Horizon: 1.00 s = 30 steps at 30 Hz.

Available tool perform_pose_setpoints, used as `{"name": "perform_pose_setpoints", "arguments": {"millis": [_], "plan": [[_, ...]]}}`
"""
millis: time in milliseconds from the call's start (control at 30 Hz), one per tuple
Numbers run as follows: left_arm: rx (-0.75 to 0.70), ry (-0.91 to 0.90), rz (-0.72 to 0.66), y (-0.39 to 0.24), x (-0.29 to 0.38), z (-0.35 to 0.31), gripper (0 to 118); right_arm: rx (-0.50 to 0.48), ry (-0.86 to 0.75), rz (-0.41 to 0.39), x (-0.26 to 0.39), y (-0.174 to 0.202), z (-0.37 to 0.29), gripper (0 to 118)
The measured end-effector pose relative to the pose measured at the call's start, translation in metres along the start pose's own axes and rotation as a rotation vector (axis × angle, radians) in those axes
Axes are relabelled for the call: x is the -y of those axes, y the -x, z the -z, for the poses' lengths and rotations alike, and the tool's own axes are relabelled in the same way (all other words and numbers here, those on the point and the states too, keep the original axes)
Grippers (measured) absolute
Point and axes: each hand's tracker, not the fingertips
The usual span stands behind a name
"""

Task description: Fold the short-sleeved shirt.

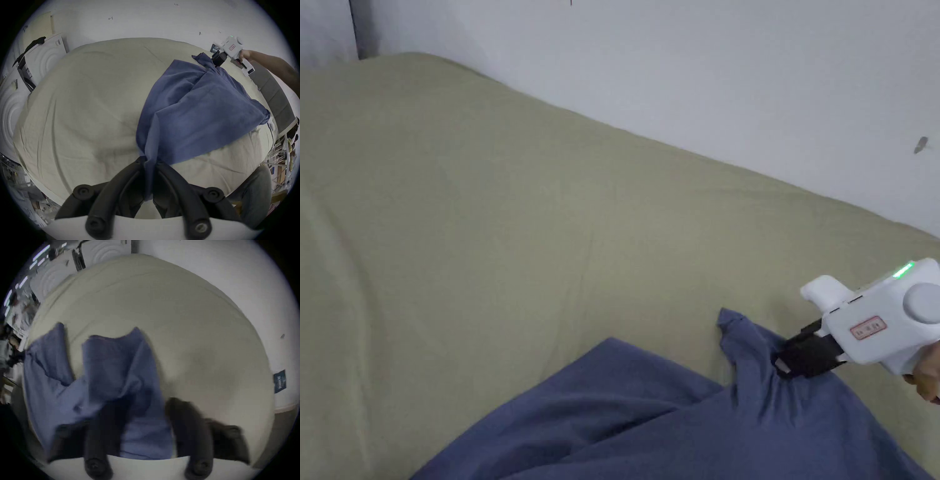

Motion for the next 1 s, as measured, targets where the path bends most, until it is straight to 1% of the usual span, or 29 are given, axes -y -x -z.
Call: {"name": "perform_pose_setpoints", "arguments": {"millis": [33,67,100,133,200,233,300,400,433,467,500,600,667,700,733,767,833,867,900,933,1000], "plan": [[0.007,0.000,-0.010,0.001,0.000,0.001,8,0.025,-0.015,-0.031,0.003,0.008,-0.002,4],[0.011,-0.001,-0.014,0.002,0.000,0.002,8,0.075,-0.041,-0.077,0.005,0.015,-0.005,4],[0.010,-0.004,-0.014,0.001,0.001,0.002,8,0.062,-0.020,-0.040,0.005,0.016,-0.006,4],[0.014,-0.001,-0.018,0.001,0.001,0.002,8,0.030,-0.001,0.039,0.005,0.016,-0.008,4],[0.015,-0.008,-0.023,0.002,0.001,0.001,8,0.055,-0.060,0.032,0.006,0.022,-0.021,4],[0.028,-0.004,-0.037,0.004,0.001,0.001,8,0.066,-0.106,0.046,0.005,0.026,-0.032,4],[0.040,-0.009,-0.058,0.006,-0.002,-0.002,8,0.056,-0.179,0.087,0.003,0.026,-0.053,4],[0.054,-0.041,-0.066,0.009,-0.013,-0.010,8,0.109,-0.315,0.109,-0.001,0.035,-0.091,3],[0.042,-0.065,-0.052,0.009,-0.019,-0.014,8,0.155,-0.369,0.072,-0.001,0.037,-0.104,3],[0.029,-0.092,-0.036,0.008,-0.028,-0.019,8,0.189,-0.423,0.062,-0.001,0.042,-0.116,3],[0.050,-0.102,-0.031,0.009,-0.036,-0.023,8,0.208,-0.440,0.084,-0.003,0.045,-0.126,3],[0.091,-0.179,-0.006,0.013,-0.074,-0.042,8,0.294,-0.495,0.126,-0.007,0.049,-0.160,3],[0.097,-0.233,0.026,0.016,-0.107,-0.056,8,0.344,-0.538,0.143,-0.008,0.051,-0.188,3],[0.099,-0.257,0.041,0.018,-0.122,-0.061,8,0.380,-0.568,0.139,-0.007,0.051,-0.199,3],[0.098,-0.278,0.061,0.020,-0.141,-0.068,8,0.417,-0.610,0.152,-0.007,0.051,-0.215,3],[0.094,-0.299,0.074,0.022,-0.159,-0.074,8,0.415,-0.623,0.178,-0.008,0.050,-0.229,3],[0.097,-0.332,0.104,0.024,-0.196,-0.085,8,0.481,-0.700,0.196,-0.008,0.048,-0.256,3],[0.096,-0.345,0.116,0.025,-0.215,-0.091,8,0.512,-0.705,0.191,-0.011,0.048,-0.269,3],[0.094,-0.359,0.138,0.025,-0.232,-0.095,8,0.565,-0.736,0.187,-0.013,0.049,-0.281,3],[0.086,-0.372,0.158,0.026,-0.251,-0.100,8,0.581,-0.750,0.192,-0.016,0.047,-0.295,3],[0.066,-0.387,0.184,0.026,-0.286,-0.107,8,0.619,-0.802,0.229,-0.023,0.046,-0.320,3]]}}
